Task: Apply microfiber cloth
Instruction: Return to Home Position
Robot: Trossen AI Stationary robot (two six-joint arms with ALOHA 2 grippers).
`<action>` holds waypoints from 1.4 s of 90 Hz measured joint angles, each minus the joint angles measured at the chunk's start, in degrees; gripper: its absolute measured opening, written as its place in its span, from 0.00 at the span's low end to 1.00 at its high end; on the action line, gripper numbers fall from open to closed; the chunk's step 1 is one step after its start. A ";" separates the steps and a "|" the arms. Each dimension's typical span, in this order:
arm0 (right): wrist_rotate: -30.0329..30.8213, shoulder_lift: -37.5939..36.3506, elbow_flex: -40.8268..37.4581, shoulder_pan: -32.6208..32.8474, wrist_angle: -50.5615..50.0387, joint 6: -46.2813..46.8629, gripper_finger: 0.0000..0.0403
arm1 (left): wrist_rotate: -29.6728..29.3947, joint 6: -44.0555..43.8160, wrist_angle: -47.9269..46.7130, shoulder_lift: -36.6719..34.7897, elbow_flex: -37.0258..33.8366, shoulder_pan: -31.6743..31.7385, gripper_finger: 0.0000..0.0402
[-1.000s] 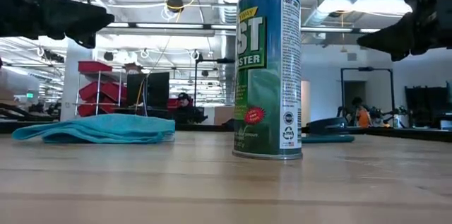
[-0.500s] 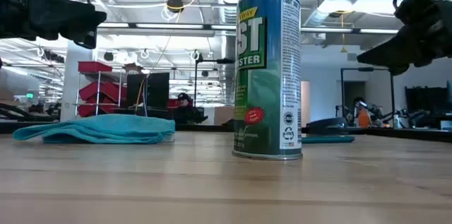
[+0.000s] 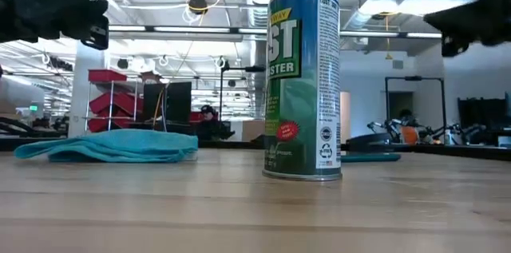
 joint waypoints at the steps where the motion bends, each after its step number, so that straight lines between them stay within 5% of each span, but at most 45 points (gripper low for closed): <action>1: -0.59 -0.02 -0.02 0.08 0.05 0.54 0.00 | 0.01 -0.03 0.01 -0.01 0.00 0.00 0.23; 19: -14.34 -0.13 -0.05 0.05 4.38 -0.14 0.00 | 3.24 -1.29 0.51 0.01 0.00 -0.04 0.23; 73: -20.74 -0.07 -0.07 -13.91 -2.67 -1.63 0.00 | 13.09 -2.74 1.63 0.01 0.00 -0.04 0.23; 91: -28.99 -0.05 -0.07 -25.50 -4.40 -1.30 0.00 | 13.22 -3.13 1.63 0.01 0.00 -0.04 0.23; 126: -29.28 0.04 -0.07 -37.56 -4.56 6.05 0.00 | 10.23 -2.29 1.42 0.01 0.01 -0.04 0.23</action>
